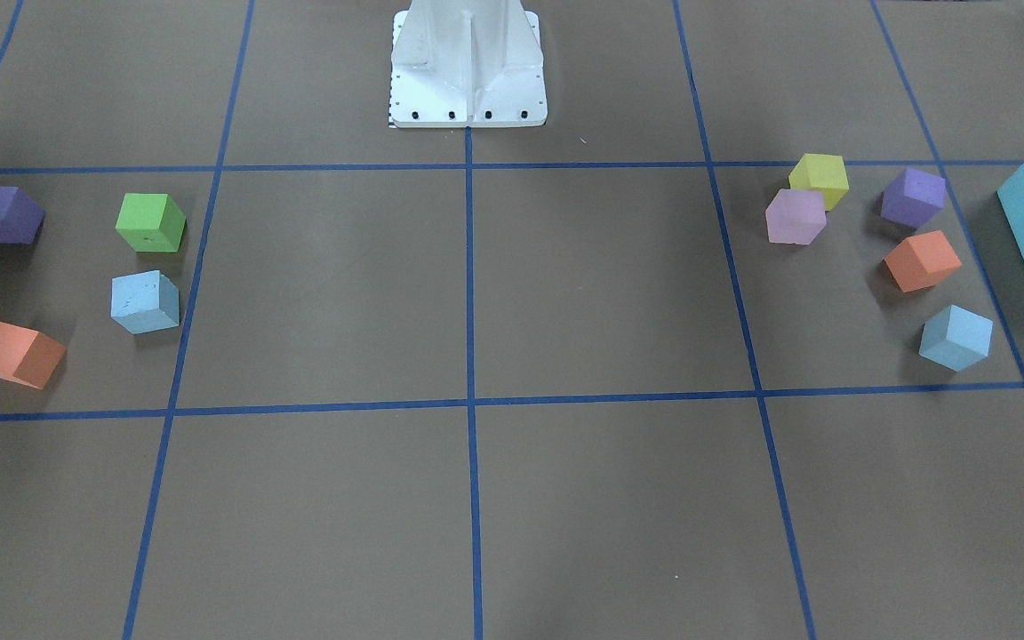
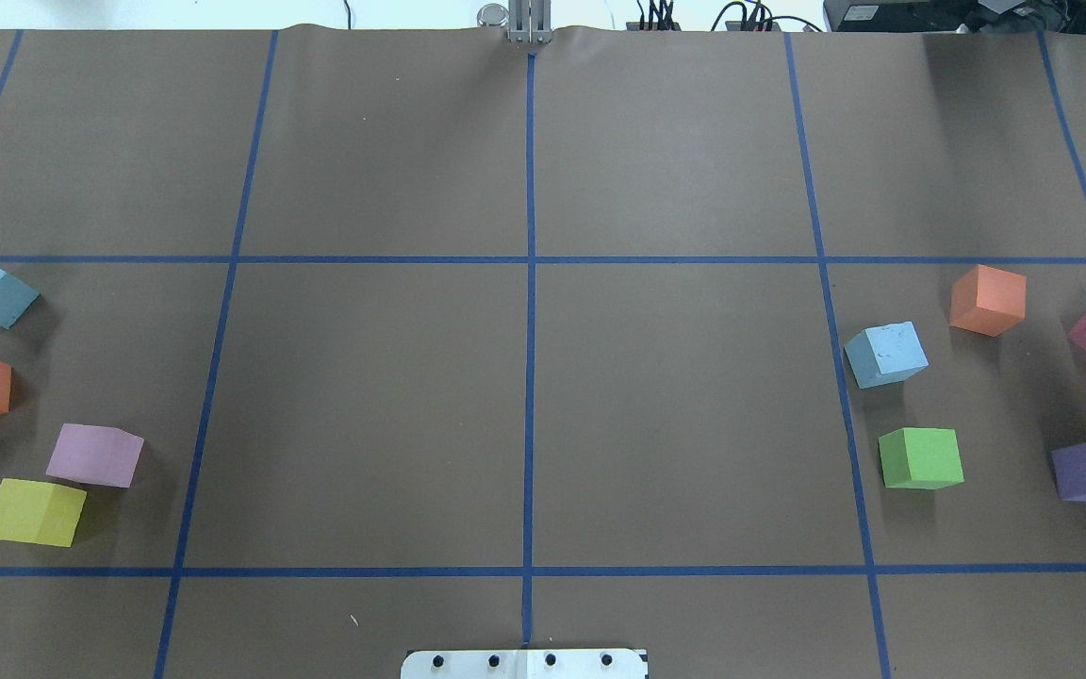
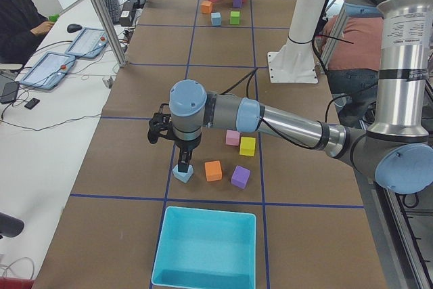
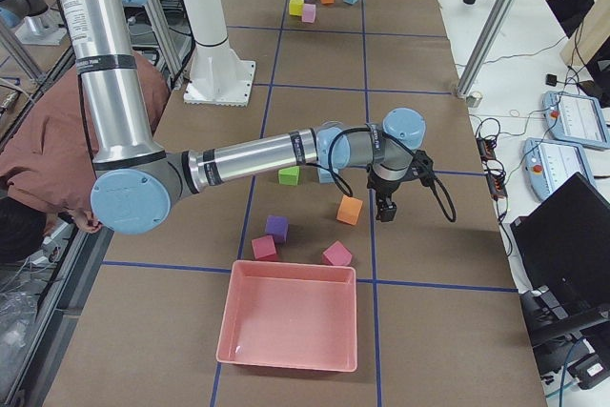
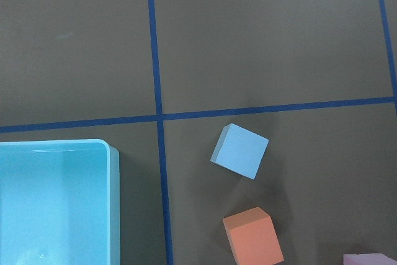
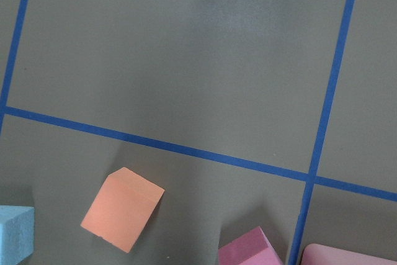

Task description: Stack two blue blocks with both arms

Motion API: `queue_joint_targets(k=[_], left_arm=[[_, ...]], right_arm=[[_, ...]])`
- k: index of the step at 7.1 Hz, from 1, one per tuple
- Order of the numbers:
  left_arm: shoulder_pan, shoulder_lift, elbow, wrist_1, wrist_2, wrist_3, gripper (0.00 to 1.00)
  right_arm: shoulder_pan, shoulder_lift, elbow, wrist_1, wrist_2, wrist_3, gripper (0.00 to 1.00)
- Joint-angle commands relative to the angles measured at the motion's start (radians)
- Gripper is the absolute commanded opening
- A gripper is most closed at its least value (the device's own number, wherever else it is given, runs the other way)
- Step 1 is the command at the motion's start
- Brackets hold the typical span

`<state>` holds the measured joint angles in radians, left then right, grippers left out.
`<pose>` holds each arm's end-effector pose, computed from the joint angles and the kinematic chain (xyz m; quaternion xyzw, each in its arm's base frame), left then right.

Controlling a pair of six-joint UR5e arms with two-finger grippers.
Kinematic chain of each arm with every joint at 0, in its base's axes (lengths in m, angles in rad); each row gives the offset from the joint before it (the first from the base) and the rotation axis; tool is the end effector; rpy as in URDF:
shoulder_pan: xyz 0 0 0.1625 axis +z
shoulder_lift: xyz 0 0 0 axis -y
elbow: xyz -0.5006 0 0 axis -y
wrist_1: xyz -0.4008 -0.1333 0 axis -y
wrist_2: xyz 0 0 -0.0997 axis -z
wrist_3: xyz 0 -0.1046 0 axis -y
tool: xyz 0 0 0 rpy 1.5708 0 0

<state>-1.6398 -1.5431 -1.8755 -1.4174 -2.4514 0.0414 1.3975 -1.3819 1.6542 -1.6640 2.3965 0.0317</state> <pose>-0.0855 -0.4740 0.6071 0.0793 0.4217 0.0139 0.9032 -0.0463 -0.5917 0.5984 0.0406 -0.4059 -0.1003 0.9075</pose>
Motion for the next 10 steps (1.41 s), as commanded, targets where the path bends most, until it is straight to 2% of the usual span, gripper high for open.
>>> queue_joint_targets(k=[1, 2, 4, 7, 9, 10], left_arm=[[0.000, 0.000, -0.001, 0.002, -0.001, 0.000, 0.98], [0.000, 0.000, -0.001, 0.002, 0.000, 0.000, 0.98], [0.000, 0.000, 0.001, 0.002, 0.000, 0.000, 0.98], [0.000, 0.000, 0.001, 0.002, -0.001, 0.000, 0.98], [0.000, 0.000, 0.001, 0.002, -0.001, -0.002, 0.98], [0.001, 0.000, 0.001, 0.002, -0.001, 0.000, 0.98]], right_arm=[[-0.136, 0.024, 0.030, 0.082, 0.006, 0.207, 1.00], [-0.197, 0.029, 0.033, 0.137, 0.001, 0.293, 0.99], [-0.320, 0.034, 0.033, 0.246, -0.107, 0.468, 0.99], [-0.451, 0.026, 0.065, 0.291, -0.215, 0.621, 0.99], [-0.468, -0.060, 0.136, 0.300, -0.218, 0.629, 0.99], [-0.478, -0.089, 0.142, 0.326, -0.220, 0.631, 1.00]])
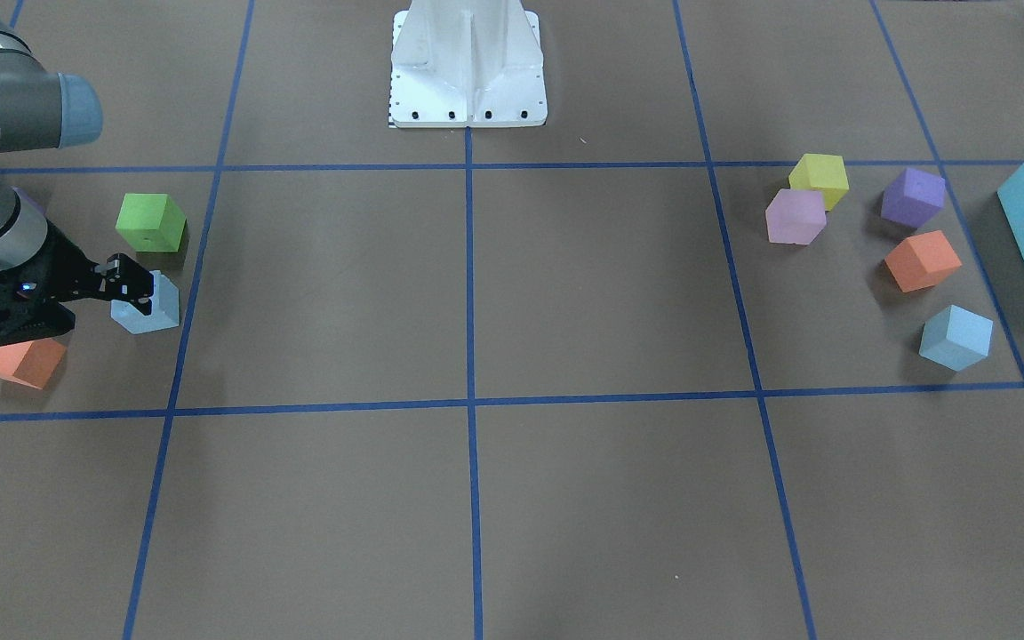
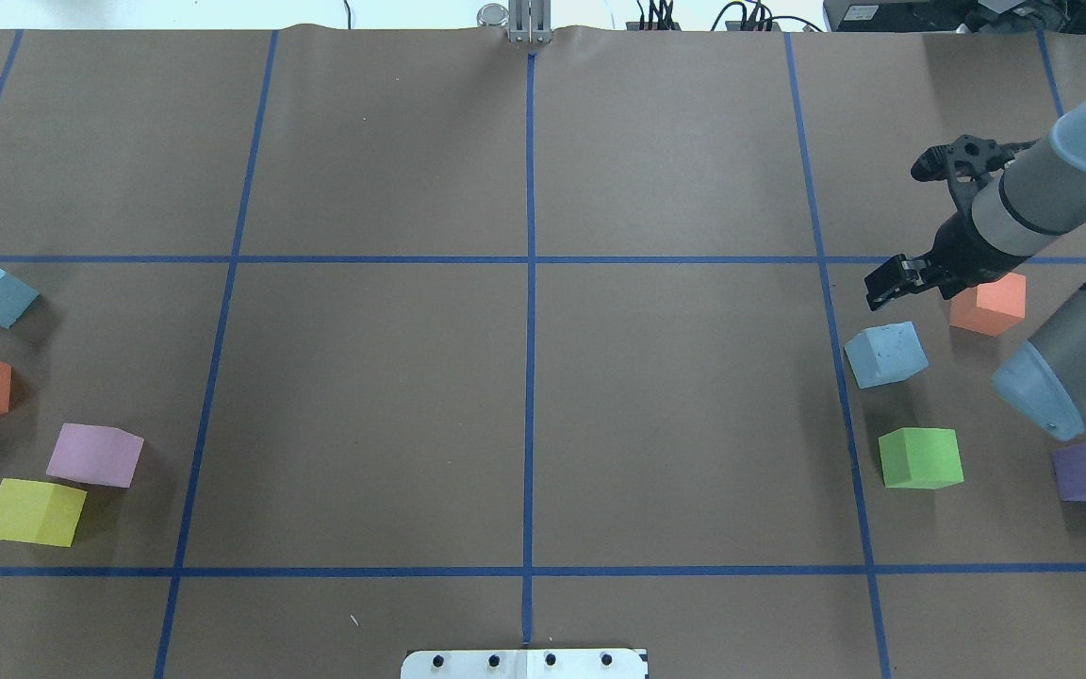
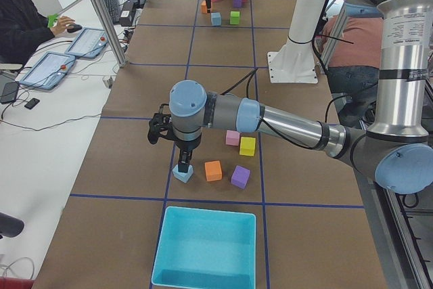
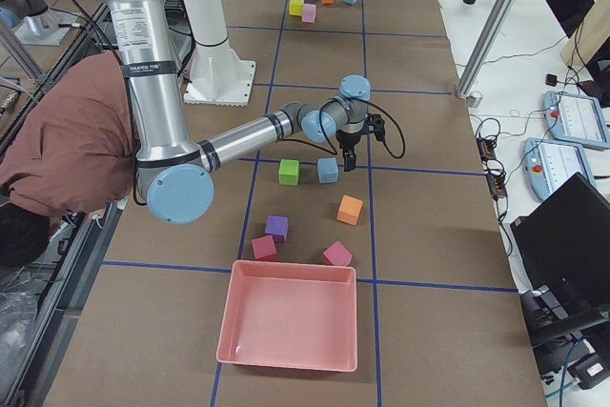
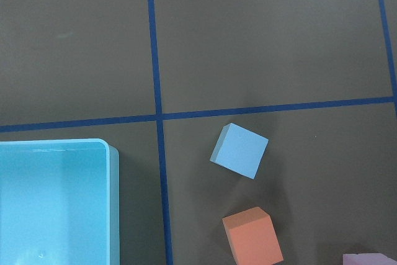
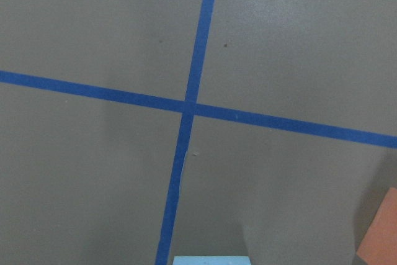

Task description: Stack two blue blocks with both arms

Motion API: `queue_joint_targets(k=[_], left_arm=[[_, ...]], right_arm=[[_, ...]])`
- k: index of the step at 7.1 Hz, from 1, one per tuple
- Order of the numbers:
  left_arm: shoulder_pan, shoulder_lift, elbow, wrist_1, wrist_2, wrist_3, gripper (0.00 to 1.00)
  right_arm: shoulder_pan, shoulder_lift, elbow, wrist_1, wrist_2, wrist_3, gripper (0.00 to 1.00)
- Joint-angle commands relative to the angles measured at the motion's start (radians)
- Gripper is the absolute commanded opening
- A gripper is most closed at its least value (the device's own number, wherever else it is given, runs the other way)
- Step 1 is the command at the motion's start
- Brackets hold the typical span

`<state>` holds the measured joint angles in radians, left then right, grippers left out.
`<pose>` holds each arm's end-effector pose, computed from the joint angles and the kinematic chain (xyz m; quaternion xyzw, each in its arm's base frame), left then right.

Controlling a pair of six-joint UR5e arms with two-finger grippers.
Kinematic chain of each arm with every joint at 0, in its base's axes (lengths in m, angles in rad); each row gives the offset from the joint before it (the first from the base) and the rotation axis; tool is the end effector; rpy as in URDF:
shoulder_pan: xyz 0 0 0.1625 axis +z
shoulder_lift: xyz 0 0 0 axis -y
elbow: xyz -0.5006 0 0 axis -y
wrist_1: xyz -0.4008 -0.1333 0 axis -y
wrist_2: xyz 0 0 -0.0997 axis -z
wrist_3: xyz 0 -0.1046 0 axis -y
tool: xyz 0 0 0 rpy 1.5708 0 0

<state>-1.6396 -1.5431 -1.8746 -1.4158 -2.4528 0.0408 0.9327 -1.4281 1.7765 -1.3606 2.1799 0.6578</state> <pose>-0.0853 -0.4740 0.6076 0.0780 0.4224 0.0132 0.9029 -0.2852 -0.5080 0.5411 0.0357 -0.3886 -0.0736 0.9178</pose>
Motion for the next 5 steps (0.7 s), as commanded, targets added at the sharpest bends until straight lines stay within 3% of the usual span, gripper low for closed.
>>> queue_joint_targets(k=[1, 5], left_arm=[[0.000, 0.000, 0.000, 0.000, 0.000, 0.001, 0.98], [0.000, 0.000, 0.000, 0.000, 0.000, 0.001, 0.98]], right_arm=[[-0.035, -0.066, 0.020, 0.059, -0.026, 0.031, 1.00], [-0.095, -0.068, 0.012, 0.075, -0.071, 0.080, 1.00]])
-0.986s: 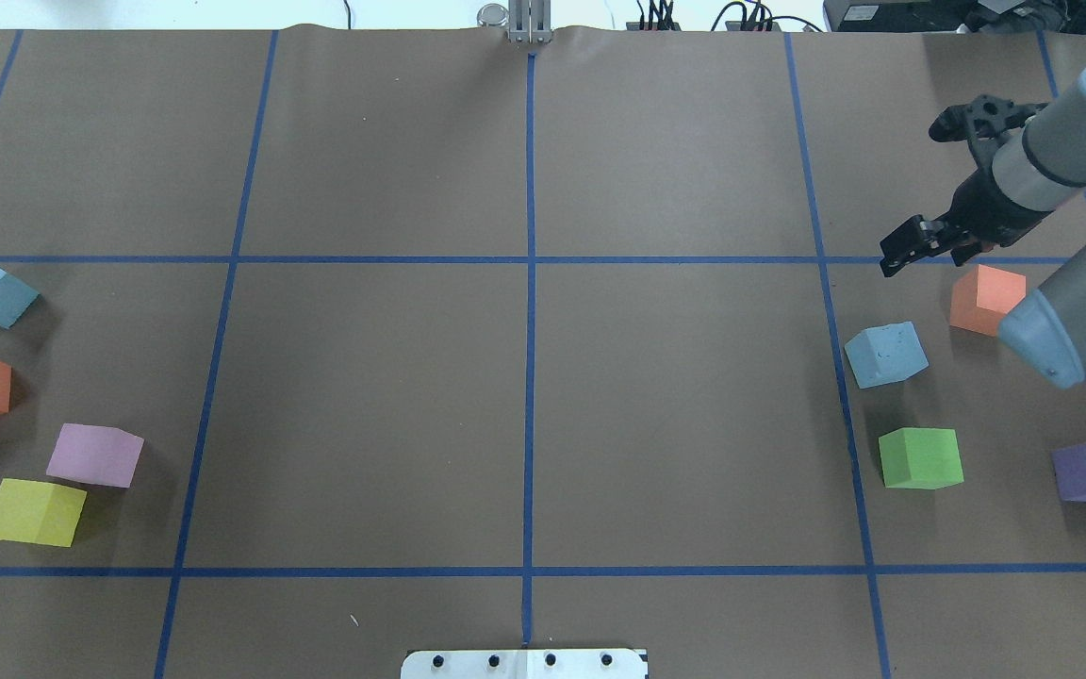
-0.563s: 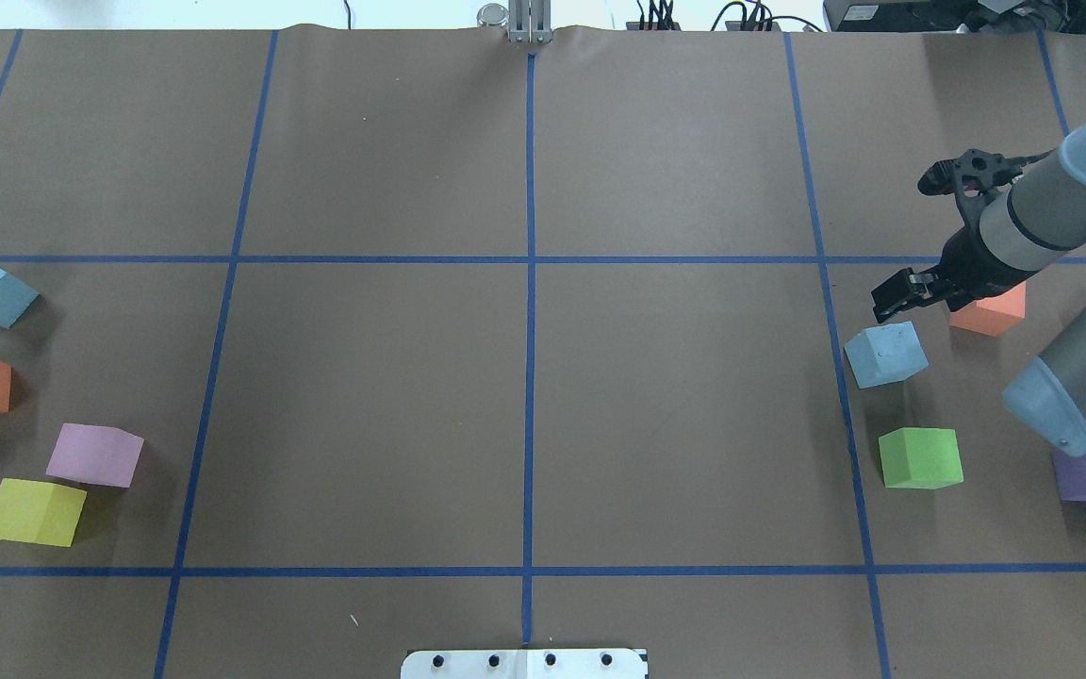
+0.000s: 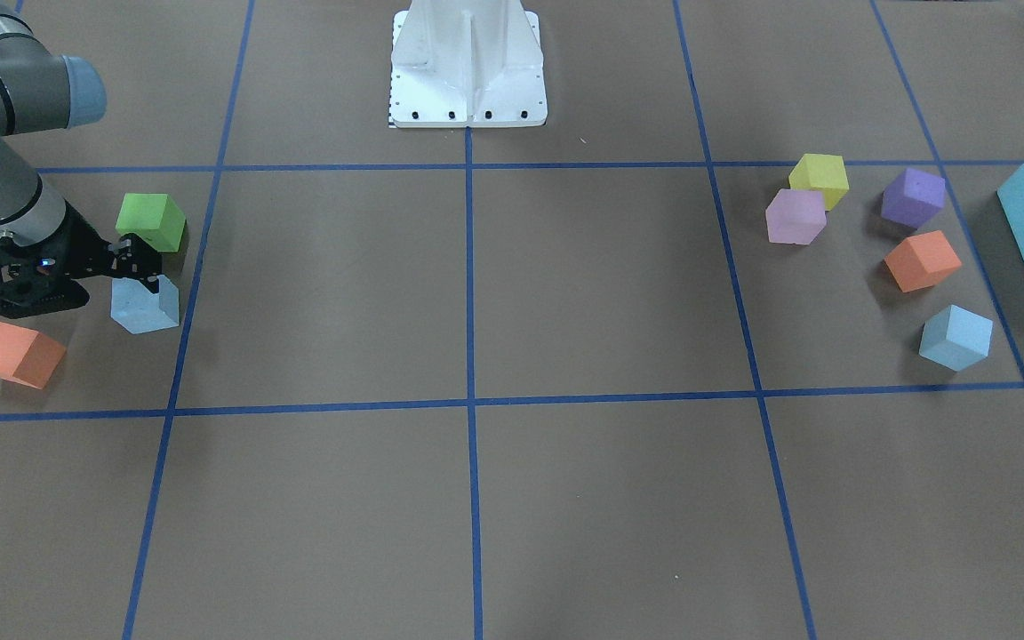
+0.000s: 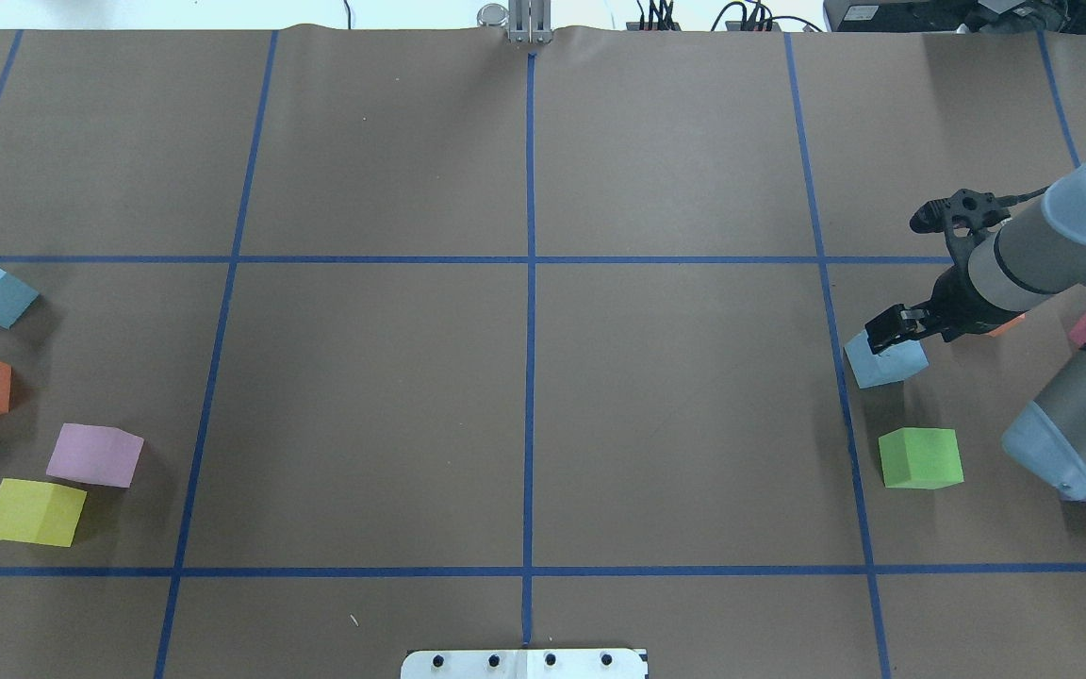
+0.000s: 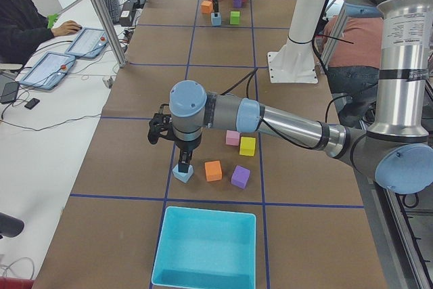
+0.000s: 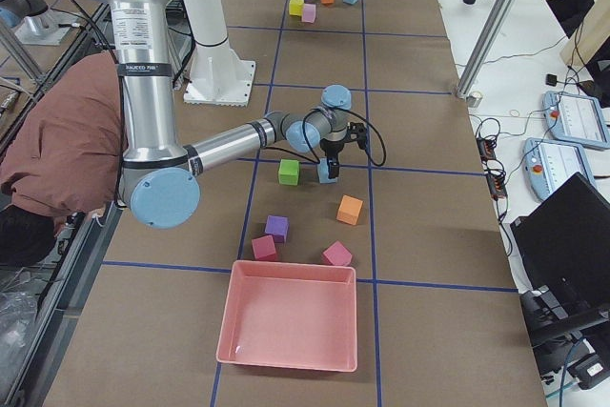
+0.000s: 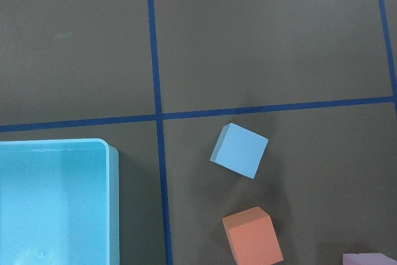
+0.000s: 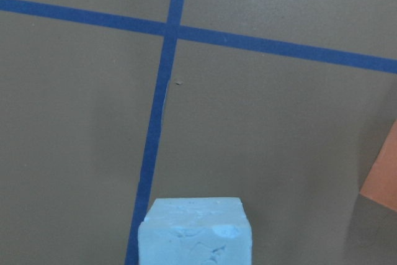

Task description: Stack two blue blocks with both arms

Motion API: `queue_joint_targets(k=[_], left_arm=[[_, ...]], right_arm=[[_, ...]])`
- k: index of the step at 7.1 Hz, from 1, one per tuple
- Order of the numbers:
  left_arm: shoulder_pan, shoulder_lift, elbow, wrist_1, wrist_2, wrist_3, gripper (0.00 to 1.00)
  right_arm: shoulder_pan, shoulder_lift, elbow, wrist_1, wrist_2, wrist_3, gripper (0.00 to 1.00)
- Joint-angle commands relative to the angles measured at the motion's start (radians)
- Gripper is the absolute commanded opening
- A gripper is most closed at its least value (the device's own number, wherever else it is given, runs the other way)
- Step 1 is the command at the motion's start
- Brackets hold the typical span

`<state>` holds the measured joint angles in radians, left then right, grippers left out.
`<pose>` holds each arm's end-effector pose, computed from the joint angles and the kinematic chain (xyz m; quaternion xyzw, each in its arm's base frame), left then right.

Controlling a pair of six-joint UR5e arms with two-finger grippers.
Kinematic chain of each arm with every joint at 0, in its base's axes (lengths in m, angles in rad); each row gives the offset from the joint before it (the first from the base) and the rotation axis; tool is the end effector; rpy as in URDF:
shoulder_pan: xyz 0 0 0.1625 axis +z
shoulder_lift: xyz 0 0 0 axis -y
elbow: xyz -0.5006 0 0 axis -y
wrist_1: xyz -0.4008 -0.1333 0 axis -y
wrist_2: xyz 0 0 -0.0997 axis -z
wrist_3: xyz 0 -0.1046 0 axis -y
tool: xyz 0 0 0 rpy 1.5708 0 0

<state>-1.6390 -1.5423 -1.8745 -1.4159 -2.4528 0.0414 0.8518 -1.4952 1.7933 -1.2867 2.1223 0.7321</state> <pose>-0.0850 -0.4737 0.6080 0.0776 0.4225 0.0136 0.9030 -0.3053 -0.4680 0.5635 0.0335 -0.3784 -0.0721 0.9222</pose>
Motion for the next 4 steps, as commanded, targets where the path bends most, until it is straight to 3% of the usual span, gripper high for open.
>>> queue_joint_targets(k=[1, 4], left_arm=[[-0.001, -0.001, 0.000, 0.000, 0.000, 0.000, 0.98], [-0.001, -0.001, -0.002, 0.000, 0.000, 0.000, 0.98]], right_arm=[[-0.023, -0.002, -0.006, 0.003, -0.025, 0.006, 0.99], [-0.037, 0.007, -0.029, 0.013, -0.035, 0.006, 1.00]])
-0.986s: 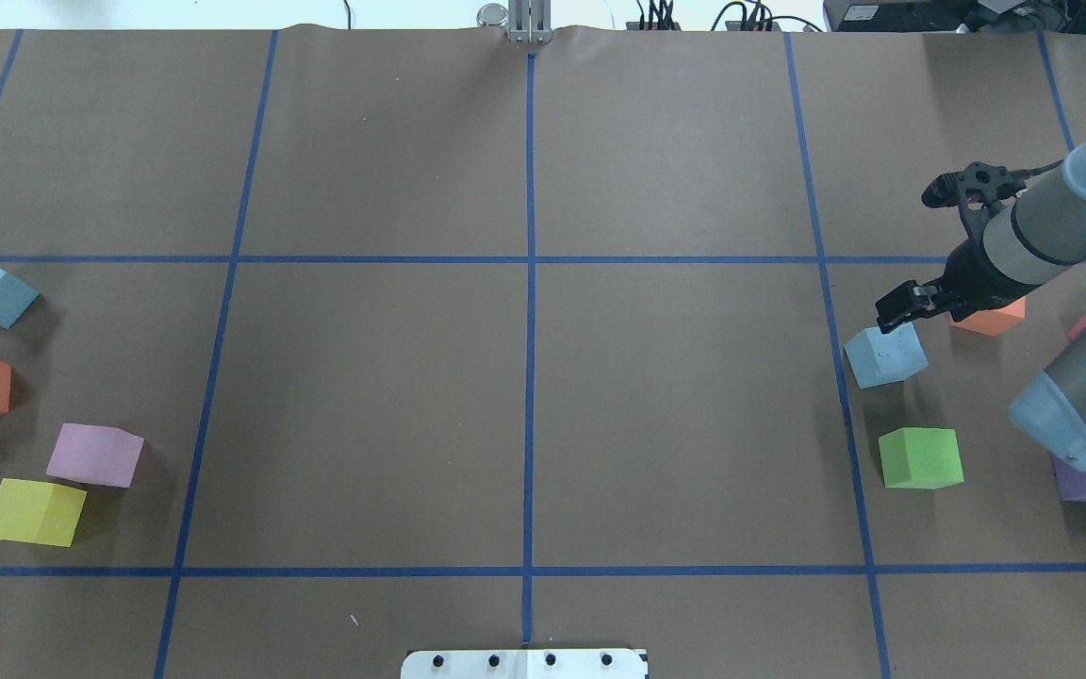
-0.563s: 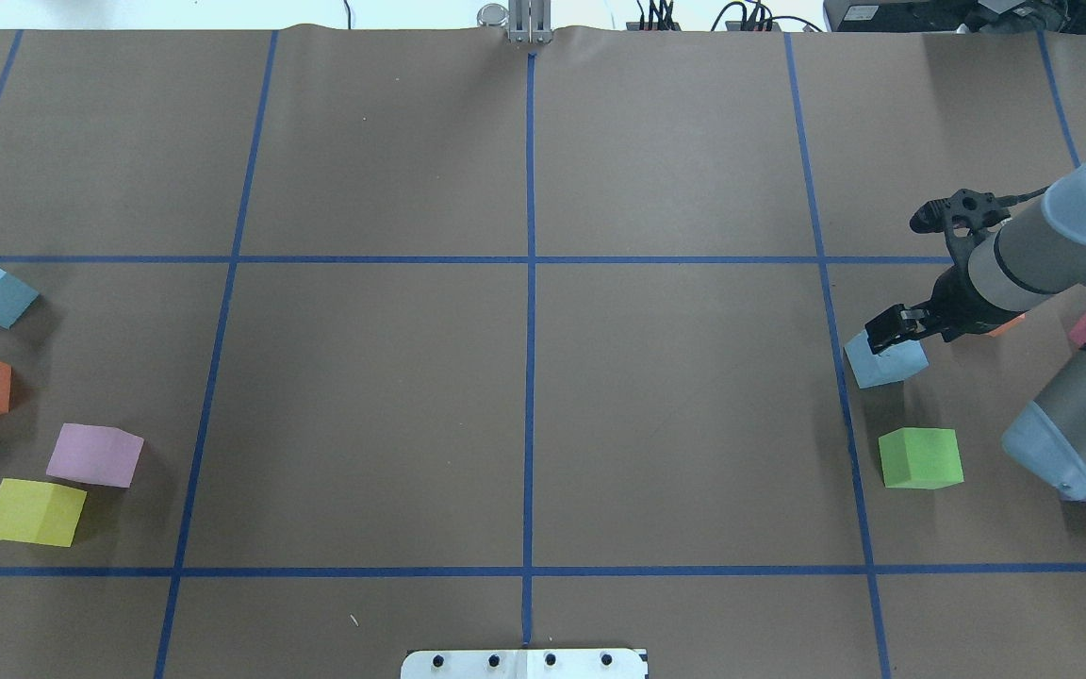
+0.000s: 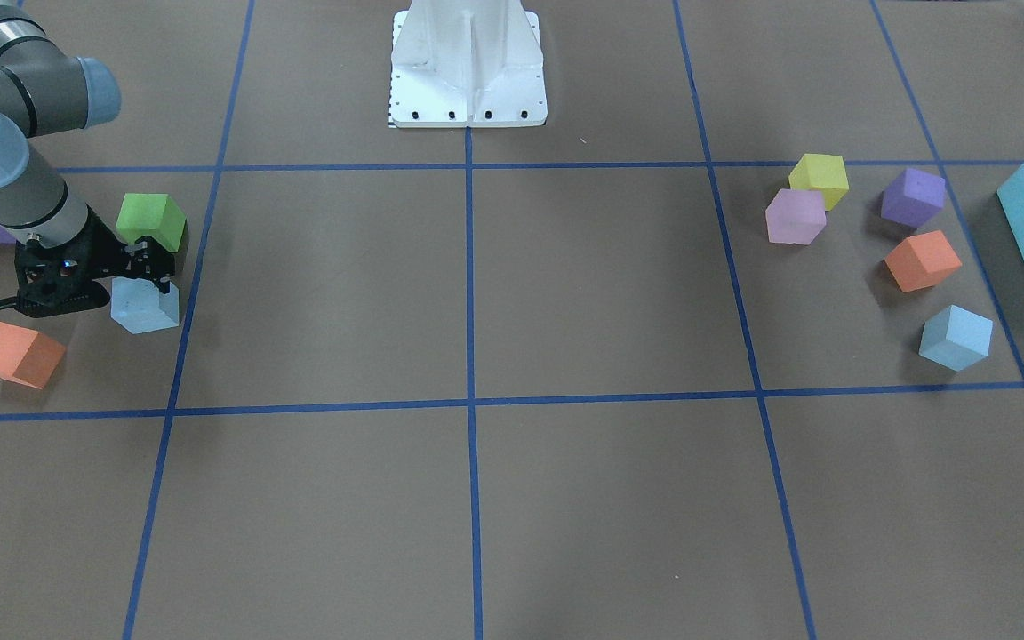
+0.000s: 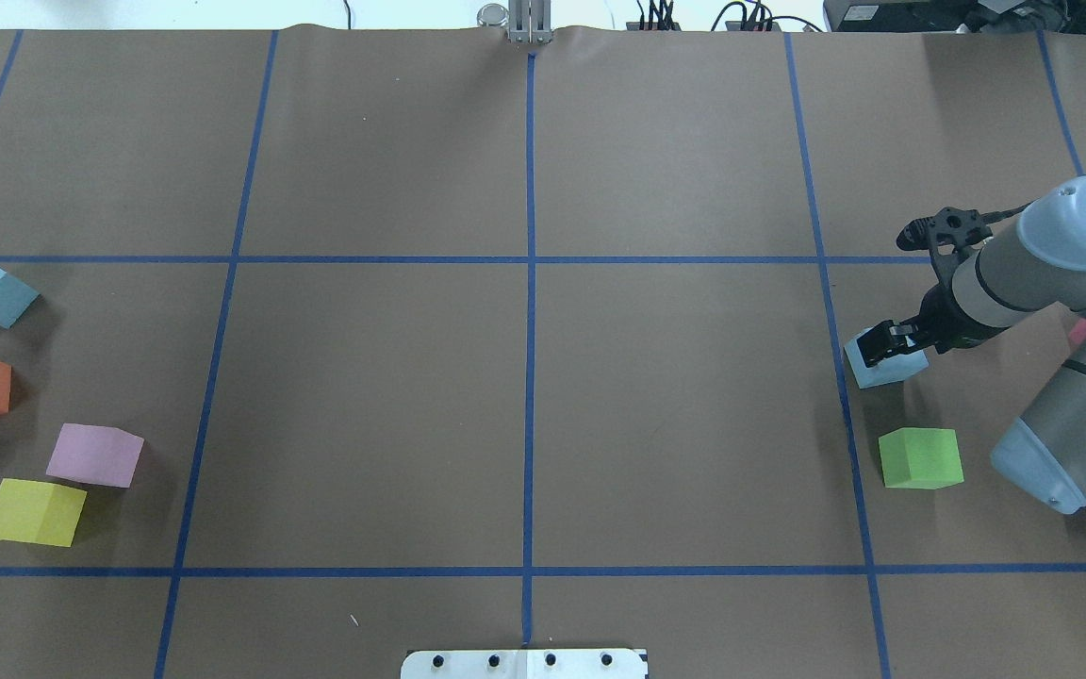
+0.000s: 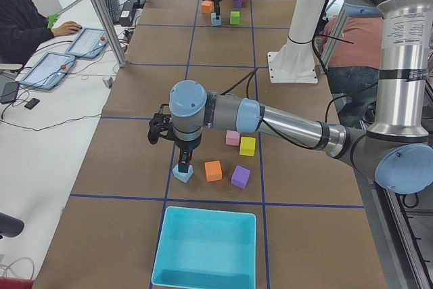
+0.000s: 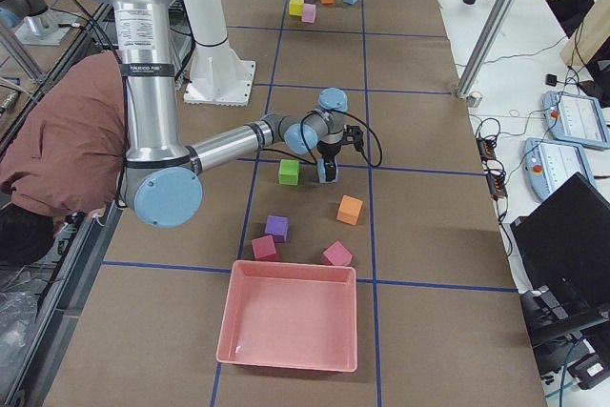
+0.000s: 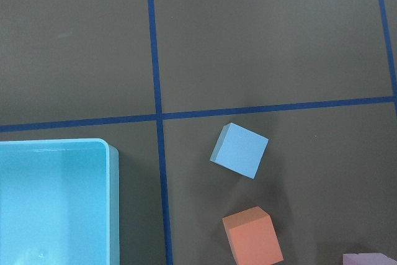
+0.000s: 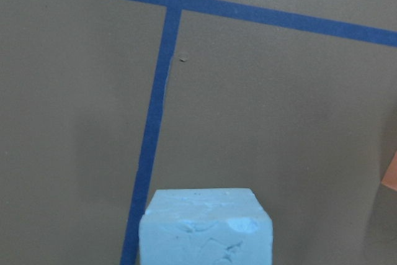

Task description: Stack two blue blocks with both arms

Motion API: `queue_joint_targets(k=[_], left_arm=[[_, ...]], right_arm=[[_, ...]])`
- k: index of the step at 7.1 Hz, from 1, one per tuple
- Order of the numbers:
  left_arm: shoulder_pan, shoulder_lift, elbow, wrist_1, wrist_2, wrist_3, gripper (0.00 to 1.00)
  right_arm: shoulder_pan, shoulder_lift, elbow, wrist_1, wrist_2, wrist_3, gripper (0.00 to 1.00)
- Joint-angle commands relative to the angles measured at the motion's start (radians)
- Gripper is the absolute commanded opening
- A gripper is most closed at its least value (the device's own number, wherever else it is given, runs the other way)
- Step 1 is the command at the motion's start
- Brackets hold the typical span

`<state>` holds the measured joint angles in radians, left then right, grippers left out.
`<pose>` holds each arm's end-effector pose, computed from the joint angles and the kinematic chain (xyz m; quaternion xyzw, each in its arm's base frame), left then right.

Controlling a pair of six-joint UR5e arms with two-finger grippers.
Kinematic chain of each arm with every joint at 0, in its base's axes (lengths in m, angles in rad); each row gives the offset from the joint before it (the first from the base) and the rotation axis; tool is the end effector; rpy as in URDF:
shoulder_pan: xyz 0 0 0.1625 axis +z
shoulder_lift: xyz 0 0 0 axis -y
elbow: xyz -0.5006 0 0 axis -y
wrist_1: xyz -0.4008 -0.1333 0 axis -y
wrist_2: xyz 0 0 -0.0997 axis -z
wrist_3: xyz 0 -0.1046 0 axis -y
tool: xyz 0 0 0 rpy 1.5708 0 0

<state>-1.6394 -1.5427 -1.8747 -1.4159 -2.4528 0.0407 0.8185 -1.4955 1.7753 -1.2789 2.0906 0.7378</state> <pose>-0.0852 -0.4739 0.6077 0.0778 0.4224 0.0132 0.9029 -0.3204 -0.4614 0.5734 0.0331 -0.3660 -0.0792 0.9267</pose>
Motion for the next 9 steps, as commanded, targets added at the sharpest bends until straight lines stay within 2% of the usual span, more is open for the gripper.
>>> queue_joint_targets(k=[1, 4, 6, 9], left_arm=[[0.000, 0.001, -0.003, 0.000, 0.000, 0.001, 0.98], [0.000, 0.000, 0.000, 0.000, 0.000, 0.001, 0.98], [0.001, 0.000, 0.000, 0.000, 0.002, 0.001, 0.98], [0.001, 0.000, 0.002, 0.000, 0.002, 0.001, 0.98]], right_arm=[[-0.007, 0.018, -0.026, 0.006, -0.003, 0.000, 0.99], [-0.012, 0.040, -0.057, 0.015, -0.003, 0.000, 0.98], [-0.015, 0.038, -0.121, 0.108, -0.003, 0.000, 0.79], [-0.015, 0.040, -0.116, 0.110, -0.001, 0.002, 0.69]])
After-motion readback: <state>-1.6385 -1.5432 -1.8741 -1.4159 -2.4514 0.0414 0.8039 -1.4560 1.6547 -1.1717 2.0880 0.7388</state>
